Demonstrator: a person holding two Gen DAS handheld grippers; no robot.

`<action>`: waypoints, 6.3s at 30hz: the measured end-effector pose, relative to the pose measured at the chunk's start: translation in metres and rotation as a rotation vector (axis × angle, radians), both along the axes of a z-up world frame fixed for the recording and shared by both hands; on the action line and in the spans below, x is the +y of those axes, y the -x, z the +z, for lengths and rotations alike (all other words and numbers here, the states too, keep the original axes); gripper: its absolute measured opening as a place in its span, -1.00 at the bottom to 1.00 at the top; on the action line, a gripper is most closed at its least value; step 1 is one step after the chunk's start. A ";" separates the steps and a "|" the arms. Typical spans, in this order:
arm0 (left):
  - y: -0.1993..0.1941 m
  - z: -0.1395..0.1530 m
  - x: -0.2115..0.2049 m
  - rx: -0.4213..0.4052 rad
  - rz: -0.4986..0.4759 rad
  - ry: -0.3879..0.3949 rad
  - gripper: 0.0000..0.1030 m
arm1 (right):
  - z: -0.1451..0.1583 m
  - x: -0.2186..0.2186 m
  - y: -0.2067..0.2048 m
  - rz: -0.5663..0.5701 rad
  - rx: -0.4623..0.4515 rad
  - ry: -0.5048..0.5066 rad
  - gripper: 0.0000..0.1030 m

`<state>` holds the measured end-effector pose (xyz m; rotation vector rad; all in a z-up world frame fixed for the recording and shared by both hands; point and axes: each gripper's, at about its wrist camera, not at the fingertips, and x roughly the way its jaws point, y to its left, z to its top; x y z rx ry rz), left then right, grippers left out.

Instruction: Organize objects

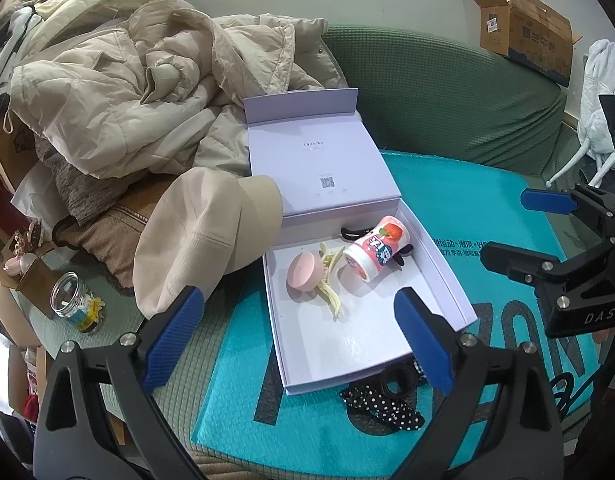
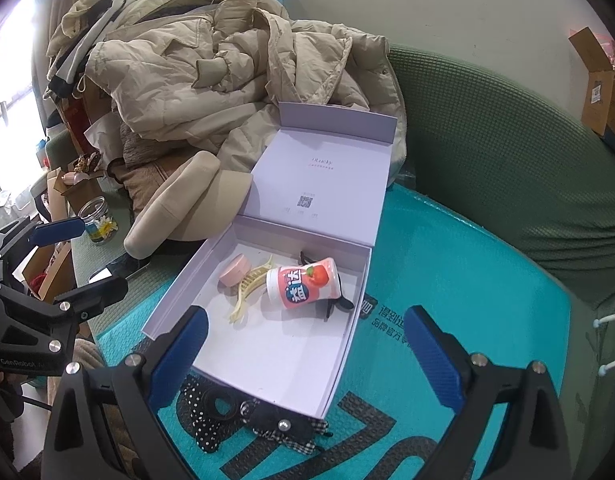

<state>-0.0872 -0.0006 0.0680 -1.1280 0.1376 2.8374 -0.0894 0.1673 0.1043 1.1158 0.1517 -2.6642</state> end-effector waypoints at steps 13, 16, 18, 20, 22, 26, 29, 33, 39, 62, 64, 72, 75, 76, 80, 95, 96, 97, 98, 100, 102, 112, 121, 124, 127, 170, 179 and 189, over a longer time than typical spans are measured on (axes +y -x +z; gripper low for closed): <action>-0.024 -0.009 0.005 -0.017 -0.013 0.009 0.87 | -0.012 -0.002 -0.023 0.005 -0.038 0.007 0.92; -0.027 -0.011 0.005 -0.020 -0.014 0.007 0.87 | -0.015 -0.002 -0.028 0.005 -0.047 0.006 0.92; -0.031 -0.013 0.006 -0.024 -0.017 0.009 0.87 | -0.019 -0.002 -0.031 0.007 -0.056 0.005 0.92; -0.034 -0.016 0.008 -0.025 -0.022 0.014 0.87 | -0.022 -0.003 -0.034 0.007 -0.066 0.006 0.92; -0.037 -0.019 0.009 -0.028 -0.023 0.018 0.87 | -0.026 -0.003 -0.036 0.008 -0.075 0.008 0.92; -0.041 -0.025 0.010 -0.039 -0.022 0.010 0.87 | -0.034 -0.003 -0.040 0.011 -0.094 0.009 0.92; -0.044 -0.031 0.011 -0.049 -0.021 0.004 0.87 | -0.039 -0.002 -0.044 0.011 -0.104 0.008 0.92; -0.049 -0.042 0.015 -0.070 -0.023 0.006 0.87 | -0.047 0.001 -0.048 0.007 -0.124 0.006 0.92; -0.054 -0.058 0.019 -0.104 -0.027 0.000 0.87 | -0.060 0.004 -0.052 0.006 -0.155 0.011 0.92; -0.064 -0.110 0.022 -0.226 -0.023 -0.078 0.87 | -0.105 0.010 -0.056 0.005 -0.267 0.036 0.92; -0.062 -0.114 0.022 -0.240 -0.030 -0.098 0.87 | -0.109 0.010 -0.054 0.005 -0.278 0.039 0.92; -0.057 -0.132 0.029 -0.287 -0.062 -0.104 0.87 | -0.128 0.012 -0.044 -0.010 -0.324 0.053 0.92; -0.053 -0.137 0.031 -0.308 -0.071 -0.123 0.86 | -0.132 0.014 -0.040 -0.001 -0.328 0.074 0.92; -0.052 -0.139 0.032 -0.314 -0.075 -0.128 0.86 | -0.133 0.014 -0.039 0.003 -0.328 0.079 0.92; -0.046 -0.145 0.038 -0.334 -0.097 -0.151 0.86 | -0.137 0.012 -0.032 0.013 -0.333 0.090 0.92; -0.027 -0.162 0.053 -0.367 -0.133 -0.129 0.86 | -0.143 0.009 -0.012 0.013 -0.323 0.121 0.92; -0.028 -0.163 0.051 -0.366 -0.129 -0.132 0.86 | -0.143 0.009 -0.012 0.011 -0.320 0.132 0.92; -0.028 -0.164 0.048 -0.365 -0.126 -0.136 0.86 | -0.143 0.009 -0.010 0.011 -0.321 0.144 0.92; -0.028 -0.164 0.046 -0.364 -0.122 -0.141 0.86 | -0.143 0.009 -0.009 0.012 -0.324 0.154 0.92; -0.028 -0.165 0.041 -0.365 -0.116 -0.148 0.86 | -0.145 0.008 -0.007 0.015 -0.331 0.169 0.92; -0.029 -0.165 0.036 -0.366 -0.107 -0.157 0.86 | -0.147 0.007 -0.005 0.014 -0.339 0.172 0.91; -0.040 -0.162 0.004 -0.352 -0.044 -0.165 0.86 | -0.158 0.015 -0.003 -0.018 -0.368 0.182 0.71; -0.048 -0.159 -0.012 -0.339 -0.007 -0.208 0.76 | -0.156 0.010 -0.006 -0.009 -0.362 0.151 0.37; -0.049 -0.157 -0.010 -0.341 -0.020 -0.219 0.70 | -0.157 0.012 -0.009 -0.003 -0.379 0.147 0.28; -0.049 -0.156 -0.008 -0.345 -0.033 -0.234 0.70 | -0.159 0.011 -0.012 0.011 -0.390 0.143 0.22; -0.064 -0.159 0.002 -0.379 -0.151 -0.268 -0.56 | -0.158 0.022 -0.044 0.024 -0.428 0.092 0.03; -0.065 -0.160 -0.003 -0.384 -0.149 -0.281 -0.56 | -0.148 0.024 -0.039 0.000 -0.370 0.130 0.15; -0.065 -0.161 -0.004 -0.389 -0.149 -0.288 -0.56 | -0.143 0.020 -0.022 -0.046 -0.304 0.174 0.21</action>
